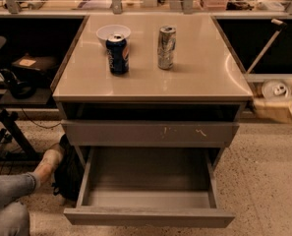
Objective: Pick orange can from middle drawer and place on counter
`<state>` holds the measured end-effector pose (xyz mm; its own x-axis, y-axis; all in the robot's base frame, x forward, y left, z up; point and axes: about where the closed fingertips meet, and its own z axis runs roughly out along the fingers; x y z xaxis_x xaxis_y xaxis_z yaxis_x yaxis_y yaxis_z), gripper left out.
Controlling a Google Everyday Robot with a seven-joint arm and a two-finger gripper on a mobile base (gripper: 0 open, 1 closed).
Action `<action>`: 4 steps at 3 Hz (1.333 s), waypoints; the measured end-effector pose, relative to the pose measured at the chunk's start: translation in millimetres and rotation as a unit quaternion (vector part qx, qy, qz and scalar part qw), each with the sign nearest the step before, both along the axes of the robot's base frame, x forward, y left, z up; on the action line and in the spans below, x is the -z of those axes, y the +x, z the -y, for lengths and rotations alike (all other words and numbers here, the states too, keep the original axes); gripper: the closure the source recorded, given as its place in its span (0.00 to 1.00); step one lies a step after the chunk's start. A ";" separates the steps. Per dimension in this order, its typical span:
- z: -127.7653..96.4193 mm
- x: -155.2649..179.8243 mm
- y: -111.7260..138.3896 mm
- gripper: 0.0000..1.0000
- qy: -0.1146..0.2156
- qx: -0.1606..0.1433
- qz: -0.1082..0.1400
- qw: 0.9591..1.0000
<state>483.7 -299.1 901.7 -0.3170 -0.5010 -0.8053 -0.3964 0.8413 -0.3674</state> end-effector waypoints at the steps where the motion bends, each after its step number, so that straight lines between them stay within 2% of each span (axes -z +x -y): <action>1: -37.2 -21.2 26.7 1.00 0.017 -0.022 0.009 1.000; 2: -37.5 -20.7 26.4 1.00 0.017 -0.023 0.008 1.000; 3: -44.3 -33.0 46.7 1.00 0.006 -0.037 0.002 0.999; 4: -20.6 -57.4 85.4 1.00 -0.011 -0.029 -0.031 0.999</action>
Offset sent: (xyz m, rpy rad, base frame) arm 0.0264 0.0338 0.0248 0.0266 -0.0233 0.0410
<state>569.1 -278.5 959.2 -0.3359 -0.5380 -0.7731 -0.4676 0.8078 -0.3590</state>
